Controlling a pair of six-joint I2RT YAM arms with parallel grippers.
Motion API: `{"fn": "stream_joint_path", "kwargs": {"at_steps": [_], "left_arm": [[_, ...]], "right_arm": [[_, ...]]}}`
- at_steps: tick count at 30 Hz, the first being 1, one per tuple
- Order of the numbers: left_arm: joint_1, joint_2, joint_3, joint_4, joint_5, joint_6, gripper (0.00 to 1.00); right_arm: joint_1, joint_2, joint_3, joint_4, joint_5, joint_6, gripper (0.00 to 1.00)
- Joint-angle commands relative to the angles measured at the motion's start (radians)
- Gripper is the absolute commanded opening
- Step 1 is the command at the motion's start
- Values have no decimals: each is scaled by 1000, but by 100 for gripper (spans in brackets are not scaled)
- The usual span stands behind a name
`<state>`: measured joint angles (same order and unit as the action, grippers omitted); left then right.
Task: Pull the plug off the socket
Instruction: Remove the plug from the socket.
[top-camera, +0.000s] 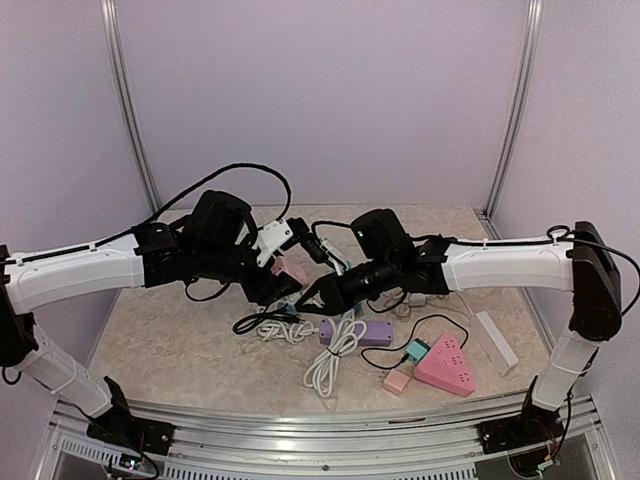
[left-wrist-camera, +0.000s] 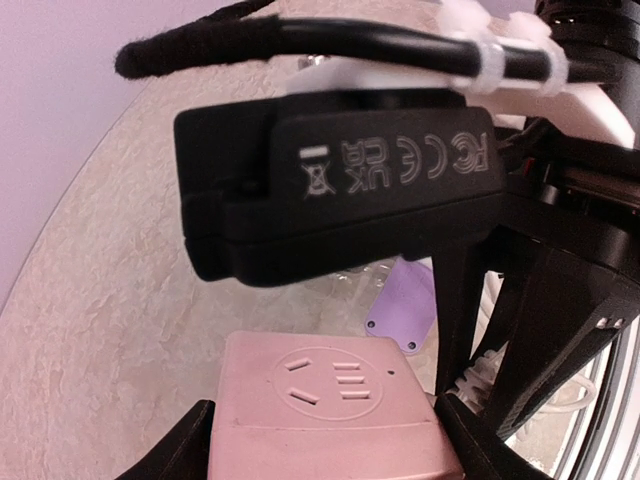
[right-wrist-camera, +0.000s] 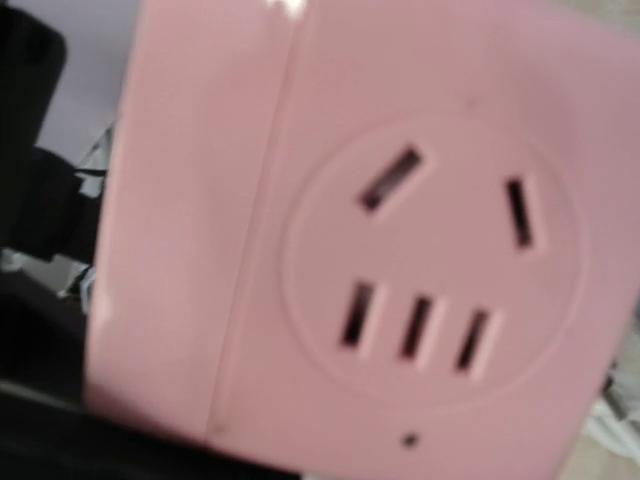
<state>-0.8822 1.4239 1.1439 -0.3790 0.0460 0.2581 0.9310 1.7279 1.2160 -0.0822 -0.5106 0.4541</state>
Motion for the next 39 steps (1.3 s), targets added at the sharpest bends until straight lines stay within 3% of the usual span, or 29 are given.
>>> {"fn": "stream_joint_path", "kwargs": {"at_steps": [1, 11, 24, 39], "left_arm": [[-11, -62, -25, -6, 156, 48, 16], [17, -31, 4, -7, 19, -27, 9], [86, -29, 23, -5, 5, -85, 8], [-82, -33, -38, -29, 81, 100, 8]], "right_arm": [[-52, -44, 3, 6, -42, -30, 0], [10, -53, 6, -8, 96, -29, 0], [64, -64, -7, 17, 129, 33, 0], [-77, -85, 39, -72, 22, -48, 0]]}}
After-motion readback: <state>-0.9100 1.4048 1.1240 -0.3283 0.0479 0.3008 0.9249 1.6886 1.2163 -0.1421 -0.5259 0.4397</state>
